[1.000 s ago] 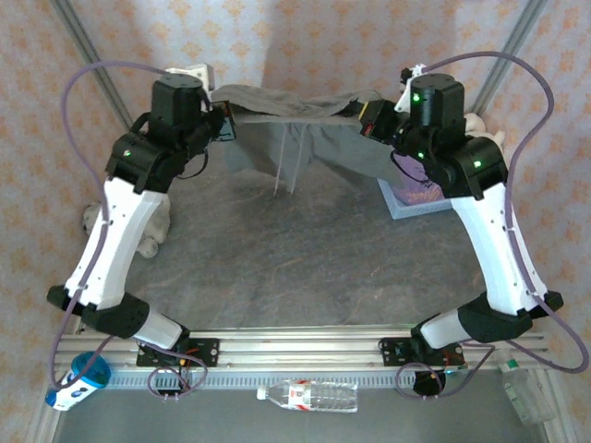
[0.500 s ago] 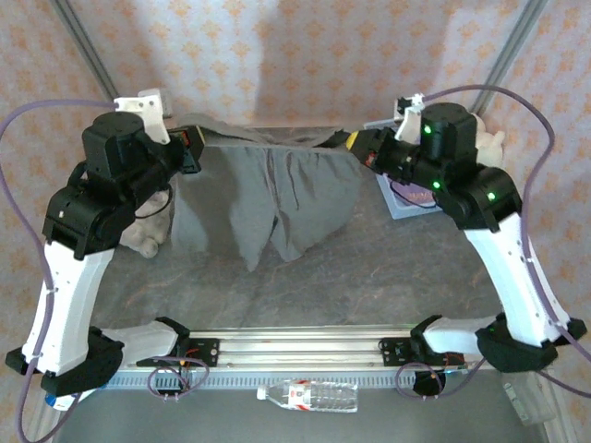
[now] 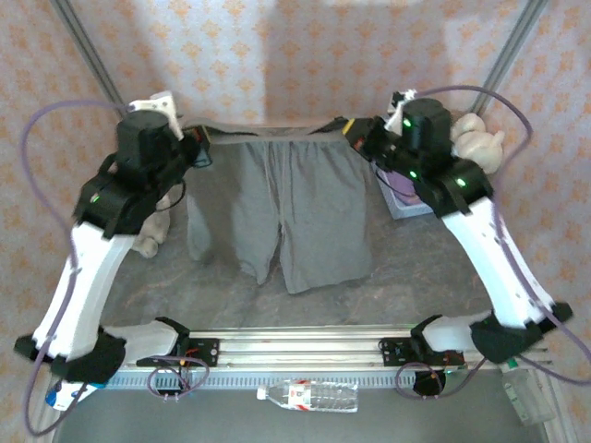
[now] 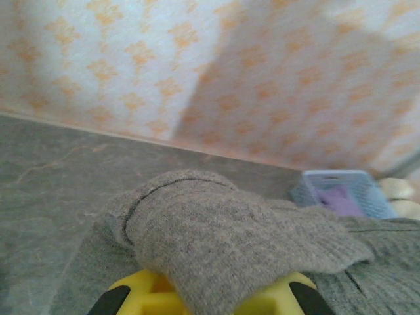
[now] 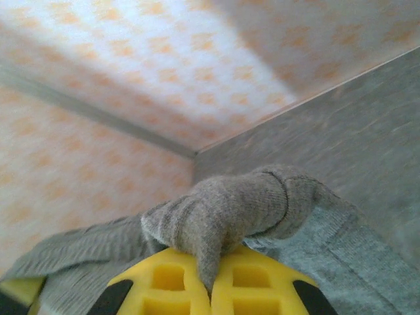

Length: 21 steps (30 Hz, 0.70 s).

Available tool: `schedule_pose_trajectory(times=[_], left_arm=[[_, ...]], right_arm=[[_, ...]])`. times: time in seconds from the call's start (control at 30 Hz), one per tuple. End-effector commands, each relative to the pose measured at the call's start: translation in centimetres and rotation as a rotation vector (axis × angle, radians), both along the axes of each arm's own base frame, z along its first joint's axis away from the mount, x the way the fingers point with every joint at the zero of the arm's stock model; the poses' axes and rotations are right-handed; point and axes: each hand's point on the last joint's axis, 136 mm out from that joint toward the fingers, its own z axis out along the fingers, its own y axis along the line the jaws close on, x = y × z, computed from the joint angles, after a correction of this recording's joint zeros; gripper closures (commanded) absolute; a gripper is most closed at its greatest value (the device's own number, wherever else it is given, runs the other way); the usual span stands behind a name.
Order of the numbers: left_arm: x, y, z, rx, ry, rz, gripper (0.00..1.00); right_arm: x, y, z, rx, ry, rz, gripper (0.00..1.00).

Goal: Fold and stack the mixed laundry pile

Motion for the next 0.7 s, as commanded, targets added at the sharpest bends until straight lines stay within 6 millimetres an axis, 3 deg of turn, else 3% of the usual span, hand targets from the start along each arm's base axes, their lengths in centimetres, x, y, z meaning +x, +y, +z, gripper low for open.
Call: schedule_pose_trajectory(times=[0.0, 0.03, 0.07, 0.1, 0.13, 0.17, 0.23, 0.37, 0.43, 0.47, 0.53, 0.67], left_arm=[[6.3, 4.3, -4.0, 0.087, 0.086, 0.231, 1.00], [7.9, 4.8, -5.4, 0.081, 0.124, 0.258, 0.96], [9.7, 5.2, -7.2, 0.071, 0.174, 0.269, 0.61], [11.0, 5.5, -8.5, 0.071, 0.211, 0.282, 0.23], [12.3, 5.8, -9.8, 0.071, 0.257, 0.292, 0.01], [13.4, 6.0, -11.0, 0.076, 0.303, 0.288, 0.00], [14.8, 5.7, -13.4, 0.082, 0.398, 0.265, 0.00], [14.9, 3.8, -15.9, 0.054, 0.465, 0.161, 0.00], [13.9, 3.2, -18.1, 0.023, 0.492, 0.129, 0.01], [12.8, 2.9, -18.3, -0.003, 0.485, 0.115, 0.02], [10.8, 2.5, -20.7, -0.044, 0.510, 0.108, 0.06], [6.5, 2.0, -25.9, -0.131, 0.580, 0.121, 0.27]], right_arm=[[8.2, -3.8, -1.0, -0.069, -0.090, -0.231, 1.00], [10.5, -4.0, -2.4, -0.085, -0.074, -0.261, 1.00], [12.6, -4.2, -3.8, -0.088, -0.054, -0.275, 0.93], [14.5, -4.0, -5.1, -0.093, -0.038, -0.269, 0.76], [16.6, -3.9, -6.7, -0.094, -0.008, -0.263, 0.47], [17.8, -4.0, -7.5, -0.096, 0.016, -0.260, 0.38], [19.3, -4.0, -9.7, -0.127, 0.091, -0.253, 0.35], [18.7, -2.9, -12.7, -0.192, 0.183, -0.157, 0.34], [17.2, -2.9, -14.6, -0.216, 0.242, -0.126, 0.34], [16.1, -2.9, -15.8, -0.234, 0.277, -0.115, 0.34], [13.6, -2.6, -17.8, -0.260, 0.329, -0.085, 0.34], [8.2, -1.3, -22.4, -0.318, 0.435, -0.035, 0.36]])
